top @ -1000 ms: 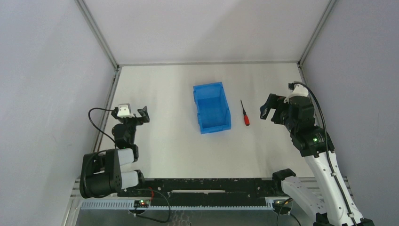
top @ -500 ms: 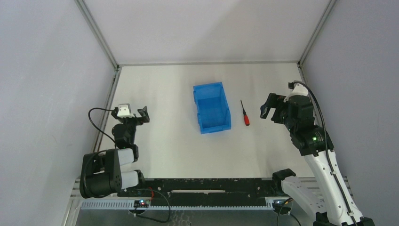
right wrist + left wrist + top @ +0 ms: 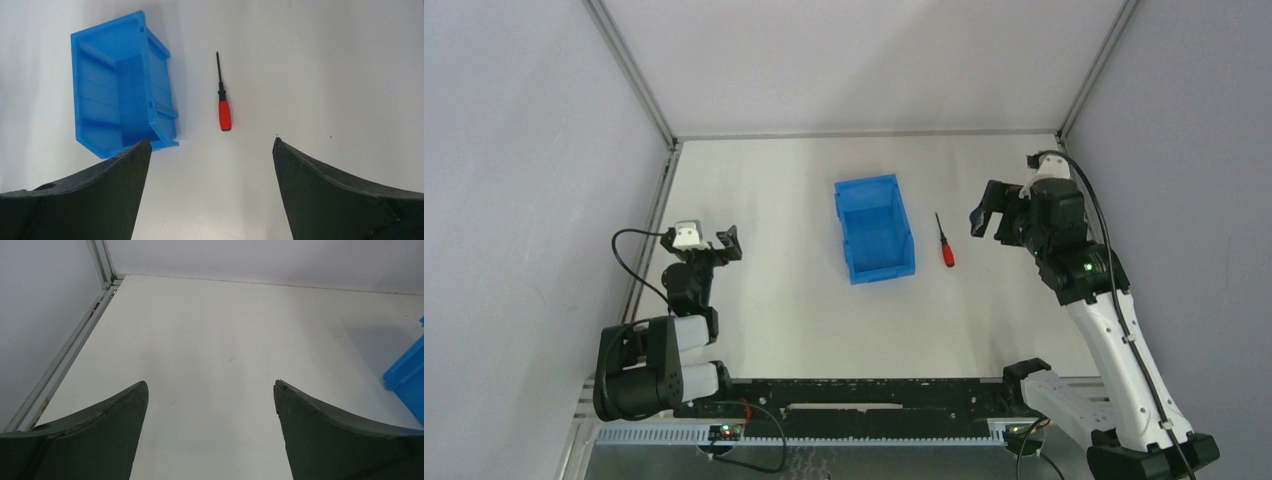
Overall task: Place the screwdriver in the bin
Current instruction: Pick up the screwdriver from the center of the board.
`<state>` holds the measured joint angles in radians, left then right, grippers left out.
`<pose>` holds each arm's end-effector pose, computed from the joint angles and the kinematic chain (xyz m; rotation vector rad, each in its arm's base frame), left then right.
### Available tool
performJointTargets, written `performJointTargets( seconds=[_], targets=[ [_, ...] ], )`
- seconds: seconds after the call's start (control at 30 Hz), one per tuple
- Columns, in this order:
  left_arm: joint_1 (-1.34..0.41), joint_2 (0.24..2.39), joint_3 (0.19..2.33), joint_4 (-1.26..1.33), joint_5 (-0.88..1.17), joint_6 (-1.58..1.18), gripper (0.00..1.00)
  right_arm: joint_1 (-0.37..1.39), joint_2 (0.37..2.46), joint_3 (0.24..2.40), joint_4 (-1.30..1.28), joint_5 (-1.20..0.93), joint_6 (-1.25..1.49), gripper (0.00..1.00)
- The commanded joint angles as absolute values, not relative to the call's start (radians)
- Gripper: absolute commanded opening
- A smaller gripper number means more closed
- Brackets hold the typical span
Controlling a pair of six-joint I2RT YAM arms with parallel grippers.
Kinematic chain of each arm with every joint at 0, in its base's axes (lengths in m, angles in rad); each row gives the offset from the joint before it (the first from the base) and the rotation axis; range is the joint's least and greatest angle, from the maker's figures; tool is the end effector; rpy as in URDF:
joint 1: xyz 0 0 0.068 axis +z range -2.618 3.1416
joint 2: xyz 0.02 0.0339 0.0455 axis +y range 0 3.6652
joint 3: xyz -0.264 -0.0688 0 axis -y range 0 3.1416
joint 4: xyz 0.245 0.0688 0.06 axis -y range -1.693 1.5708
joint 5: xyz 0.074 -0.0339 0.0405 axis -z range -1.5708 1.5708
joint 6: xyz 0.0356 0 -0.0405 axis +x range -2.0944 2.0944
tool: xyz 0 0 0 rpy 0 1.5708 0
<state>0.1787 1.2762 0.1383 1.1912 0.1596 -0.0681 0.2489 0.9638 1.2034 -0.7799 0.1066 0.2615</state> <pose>0.2073 0.0317 0.1747 -0.0596 1.5171 -0.0326 0.1822 0.0424 0.3905 0.0771 2.1122 0.1929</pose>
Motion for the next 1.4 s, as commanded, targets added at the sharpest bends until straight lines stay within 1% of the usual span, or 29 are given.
performJointTargets(
  seconds=[0.0,0.27,0.5,1.03,1.37],
  targets=[
    [0.175,1.272,0.126,1.212,0.148,-0.048,1.0,0.239,1.064,1.307,-0.838,0.074,0.221,0.99],
    [0.176,1.272,0.127,1.212,0.148,-0.048,1.0,0.226,1.283,1.451,-0.929,0.047,0.199,0.99],
    [0.175,1.272,0.127,1.212,0.148,-0.048,1.0,0.221,1.448,1.505,-0.957,0.02,0.206,0.97],
    [0.176,1.272,0.127,1.213,0.148,-0.048,1.0,0.228,1.726,1.537,-0.953,0.036,0.226,0.9],
    [0.175,1.271,0.127,1.212,0.148,-0.048,1.0,0.248,1.85,1.522,-0.912,0.047,0.224,0.87]
  ],
)
